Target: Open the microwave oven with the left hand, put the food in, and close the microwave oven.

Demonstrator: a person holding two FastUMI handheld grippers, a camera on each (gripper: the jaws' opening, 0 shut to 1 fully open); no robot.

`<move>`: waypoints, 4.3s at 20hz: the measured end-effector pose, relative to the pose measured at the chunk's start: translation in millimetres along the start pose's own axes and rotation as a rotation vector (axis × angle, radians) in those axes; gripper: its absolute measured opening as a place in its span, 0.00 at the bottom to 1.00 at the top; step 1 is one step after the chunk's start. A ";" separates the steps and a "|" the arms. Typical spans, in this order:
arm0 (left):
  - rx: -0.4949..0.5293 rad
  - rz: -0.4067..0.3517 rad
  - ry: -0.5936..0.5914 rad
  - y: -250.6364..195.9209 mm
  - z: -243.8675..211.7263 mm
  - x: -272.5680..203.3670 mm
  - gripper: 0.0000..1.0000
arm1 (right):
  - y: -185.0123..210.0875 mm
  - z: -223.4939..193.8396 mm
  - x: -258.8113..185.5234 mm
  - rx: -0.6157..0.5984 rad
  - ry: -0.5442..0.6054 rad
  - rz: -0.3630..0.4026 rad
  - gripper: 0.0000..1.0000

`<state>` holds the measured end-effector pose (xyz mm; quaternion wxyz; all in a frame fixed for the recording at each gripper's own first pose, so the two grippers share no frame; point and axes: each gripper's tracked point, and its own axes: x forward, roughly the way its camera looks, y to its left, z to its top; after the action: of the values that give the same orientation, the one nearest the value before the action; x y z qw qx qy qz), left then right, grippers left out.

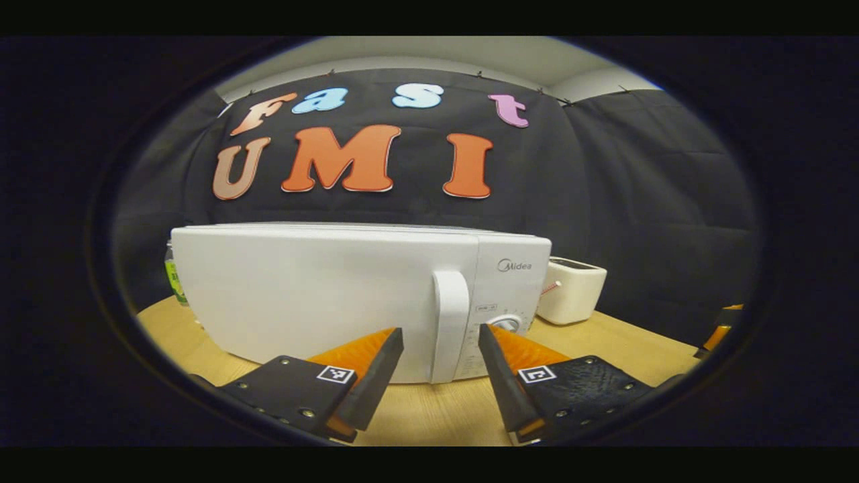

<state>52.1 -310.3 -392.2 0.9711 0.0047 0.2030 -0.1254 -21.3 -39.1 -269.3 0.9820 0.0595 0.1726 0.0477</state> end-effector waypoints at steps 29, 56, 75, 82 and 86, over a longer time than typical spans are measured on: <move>0.020 -0.026 -0.066 -7.8 -25.3 -77.3 0.10 | 0.5 -43.4 -8.8 0.100 0.082 -0.015 0.94; 0.037 0.101 -0.197 222.2 -37.6 -306.3 0.07 | 60.6 -72.6 5.6 0.082 0.195 -0.061 0.95; 0.099 0.105 -0.143 300.4 -25.3 -345.9 0.66 | 71.6 -102.2 0.5 0.209 0.321 -0.074 0.73; 0.113 0.190 -0.162 331.2 -5.4 -362.8 0.73 | 88.1 -103.9 -2.4 0.368 0.353 0.005 0.40; 0.152 0.252 -0.158 352.4 3.3 -371.3 0.74 | 101.3 -82.3 -7.4 0.409 0.318 0.083 0.21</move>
<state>-189.1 120.5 -257.1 0.9889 0.0938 0.1137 -0.0176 -63.9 68.5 -330.1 0.9073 0.2555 0.3284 0.0607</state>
